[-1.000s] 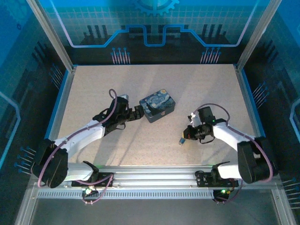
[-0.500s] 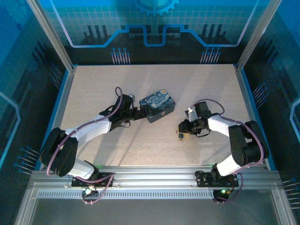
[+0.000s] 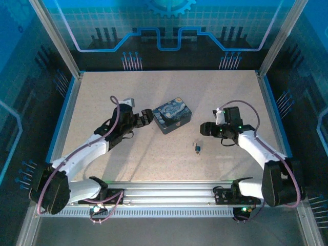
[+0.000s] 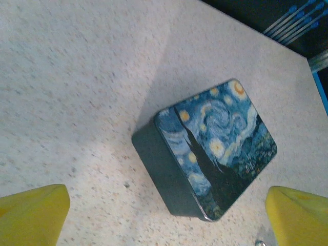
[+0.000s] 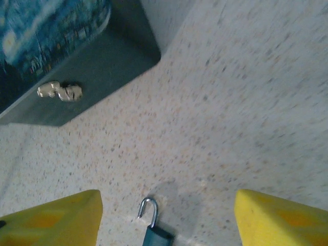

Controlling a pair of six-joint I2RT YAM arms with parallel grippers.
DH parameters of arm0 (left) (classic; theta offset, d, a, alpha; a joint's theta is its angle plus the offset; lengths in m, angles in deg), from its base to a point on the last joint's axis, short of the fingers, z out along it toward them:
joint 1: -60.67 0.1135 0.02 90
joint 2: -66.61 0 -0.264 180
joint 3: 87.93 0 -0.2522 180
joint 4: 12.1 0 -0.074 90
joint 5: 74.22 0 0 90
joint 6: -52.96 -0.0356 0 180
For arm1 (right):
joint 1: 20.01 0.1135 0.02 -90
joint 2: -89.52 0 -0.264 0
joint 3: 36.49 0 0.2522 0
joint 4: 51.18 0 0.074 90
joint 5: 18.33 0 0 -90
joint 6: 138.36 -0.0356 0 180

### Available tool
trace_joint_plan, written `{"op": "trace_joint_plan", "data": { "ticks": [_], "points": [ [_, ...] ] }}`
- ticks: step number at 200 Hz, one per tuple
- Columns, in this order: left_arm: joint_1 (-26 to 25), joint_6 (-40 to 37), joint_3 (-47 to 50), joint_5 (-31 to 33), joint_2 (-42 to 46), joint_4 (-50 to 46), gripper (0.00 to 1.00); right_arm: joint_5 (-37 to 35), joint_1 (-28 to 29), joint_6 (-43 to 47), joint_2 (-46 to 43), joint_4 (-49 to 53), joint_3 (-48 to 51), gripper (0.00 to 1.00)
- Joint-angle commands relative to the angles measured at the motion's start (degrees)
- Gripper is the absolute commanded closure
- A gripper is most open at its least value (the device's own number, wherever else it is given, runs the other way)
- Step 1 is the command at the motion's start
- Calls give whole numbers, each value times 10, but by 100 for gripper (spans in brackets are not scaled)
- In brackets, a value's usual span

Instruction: Unlock the padlock with the key

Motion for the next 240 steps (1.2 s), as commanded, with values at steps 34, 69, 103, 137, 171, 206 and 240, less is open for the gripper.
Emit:
{"op": "trace_joint_plan", "data": {
  "ticks": [34, 69, 103, 137, 171, 206, 240],
  "points": [
    [22, -68, 25, 114, 73, 5, 1, -47, -76, 64, -62, -16, -11, 12],
    [31, -113, 93, 190, 91, 93, 1, -118, -112, 91, -108, -114, 50, 0],
    [40, -176, 119, 223, 72, 133, 1, -182, -127, 141, -121, -248, 128, 0],
    [44, -257, 145, 241, 32, 231, 1, -171, -148, 138, -69, -346, 158, 0],
    [70, -253, 162, 199, 7, 275, 1, -172, -148, 130, -31, -457, 196, 0],
    [78, -287, 167, 189, 1, 307, 1, -164, -139, 145, -7, -524, 207, 0],
    [101, -303, 170, 192, 11, 291, 1, -166, -131, 170, 23, -484, 166, 0]
  ]
}}
